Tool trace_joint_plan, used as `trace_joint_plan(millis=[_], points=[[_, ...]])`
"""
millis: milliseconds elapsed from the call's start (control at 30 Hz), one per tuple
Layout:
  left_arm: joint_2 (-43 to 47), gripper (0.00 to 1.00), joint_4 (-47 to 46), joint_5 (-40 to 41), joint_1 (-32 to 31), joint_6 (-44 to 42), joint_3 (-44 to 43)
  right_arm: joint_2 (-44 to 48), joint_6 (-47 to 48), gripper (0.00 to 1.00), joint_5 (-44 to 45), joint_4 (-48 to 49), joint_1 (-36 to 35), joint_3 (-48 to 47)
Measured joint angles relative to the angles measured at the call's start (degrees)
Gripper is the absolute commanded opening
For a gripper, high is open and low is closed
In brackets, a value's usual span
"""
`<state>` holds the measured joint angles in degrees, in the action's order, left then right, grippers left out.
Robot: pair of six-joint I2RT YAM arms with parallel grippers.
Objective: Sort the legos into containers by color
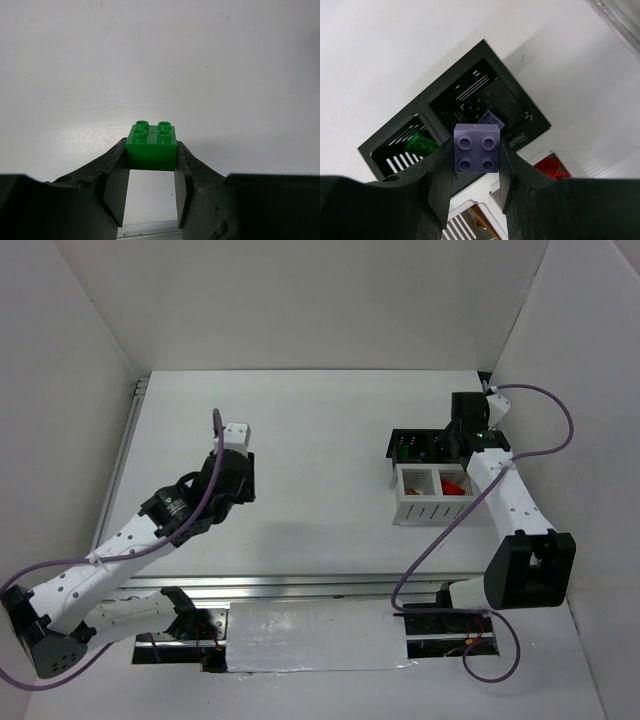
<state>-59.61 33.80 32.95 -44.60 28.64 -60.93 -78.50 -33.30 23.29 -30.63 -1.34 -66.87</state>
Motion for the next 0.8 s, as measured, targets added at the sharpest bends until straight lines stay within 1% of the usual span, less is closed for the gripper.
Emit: trace_joint_plan(millis=[100, 267, 367, 800], points=[[3.85, 0.0, 3.13, 0.13, 3.8, -0.02, 1.73, -0.09, 0.31, 0.0, -0.17, 0.04, 1.2, 0.0], [8.35, 0.0, 2.56, 0.13, 4.42, -1.25, 5.38, -0.24, 0.79, 0.0, -0.79, 0.17, 2.89, 0.0], [8.22, 0.0, 2.38, -0.22, 4.48, -1.64, 6.58, -0.72, 0.94, 0.0, -1.55, 0.2, 3.52, 0.0], [7.52, 0.0, 1.64, -0.24, 4.72, -1.92, 6.95, -0.9, 1.33, 0.0, -3.82, 0.68, 3.87, 0.0]])
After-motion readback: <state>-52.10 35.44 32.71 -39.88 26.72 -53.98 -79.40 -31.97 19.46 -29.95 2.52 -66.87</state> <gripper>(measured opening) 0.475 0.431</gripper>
